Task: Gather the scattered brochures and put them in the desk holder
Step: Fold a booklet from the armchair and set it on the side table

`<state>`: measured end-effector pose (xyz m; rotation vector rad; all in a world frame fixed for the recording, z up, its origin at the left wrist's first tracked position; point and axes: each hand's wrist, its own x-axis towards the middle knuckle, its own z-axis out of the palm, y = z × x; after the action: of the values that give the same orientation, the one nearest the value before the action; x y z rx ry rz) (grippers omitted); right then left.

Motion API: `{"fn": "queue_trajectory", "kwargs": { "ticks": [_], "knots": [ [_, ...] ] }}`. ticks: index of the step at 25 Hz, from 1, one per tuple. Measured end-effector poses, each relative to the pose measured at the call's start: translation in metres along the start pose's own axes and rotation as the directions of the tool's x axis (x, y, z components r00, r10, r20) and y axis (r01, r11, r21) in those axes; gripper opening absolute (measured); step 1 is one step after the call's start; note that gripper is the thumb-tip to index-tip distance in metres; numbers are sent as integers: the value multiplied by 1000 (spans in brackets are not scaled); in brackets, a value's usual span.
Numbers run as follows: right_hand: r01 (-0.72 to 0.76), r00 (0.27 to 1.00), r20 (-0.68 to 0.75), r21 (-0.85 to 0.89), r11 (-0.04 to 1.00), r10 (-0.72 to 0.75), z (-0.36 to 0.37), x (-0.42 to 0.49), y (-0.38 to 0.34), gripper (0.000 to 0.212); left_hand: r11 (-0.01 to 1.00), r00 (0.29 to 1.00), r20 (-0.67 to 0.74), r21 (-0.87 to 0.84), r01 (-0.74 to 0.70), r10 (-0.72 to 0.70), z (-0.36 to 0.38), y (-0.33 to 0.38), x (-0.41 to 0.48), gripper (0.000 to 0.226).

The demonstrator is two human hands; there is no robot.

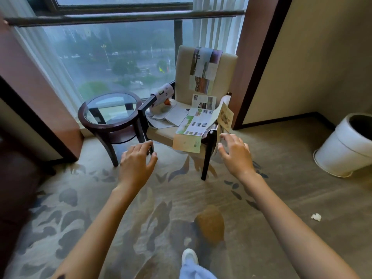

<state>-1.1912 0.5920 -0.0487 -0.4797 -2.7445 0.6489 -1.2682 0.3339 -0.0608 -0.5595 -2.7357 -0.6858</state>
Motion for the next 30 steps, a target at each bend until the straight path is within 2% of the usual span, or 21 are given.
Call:
{"fn": "queue_trajectory", "kwargs": {
  "ticks": [5, 11, 18, 24, 27, 30],
  "knots": [
    [-4, 1000, 21, 1, 1000, 4, 29, 125, 11, 36, 999, 999, 21, 13, 31, -32, 41, -17, 110, 33],
    [-61, 995, 75, -13, 998, 61, 88, 249, 28, 35, 999, 993, 115, 17, 36, -38, 103, -44, 230, 37],
    [-250, 966, 59, -56, 967, 253, 139, 374, 71, 34, 999, 961, 270, -14, -53, 55, 187, -56, 391, 37],
    [-478, 870, 79, -105, 872, 486, 172, 432, 132, 35, 990, 902, 407, -78, -121, 143, 277, -37, 480, 35],
    [-585, 790, 135, -127, 801, 598, 192, 458, 161, 38, 991, 860, 497, -107, -77, 120, 331, -22, 508, 34],
    [-675, 698, 190, -148, 723, 691, 211, 480, 189, 43, 982, 781, 608, -185, -32, 140, 389, 6, 524, 34]
  ]
}}
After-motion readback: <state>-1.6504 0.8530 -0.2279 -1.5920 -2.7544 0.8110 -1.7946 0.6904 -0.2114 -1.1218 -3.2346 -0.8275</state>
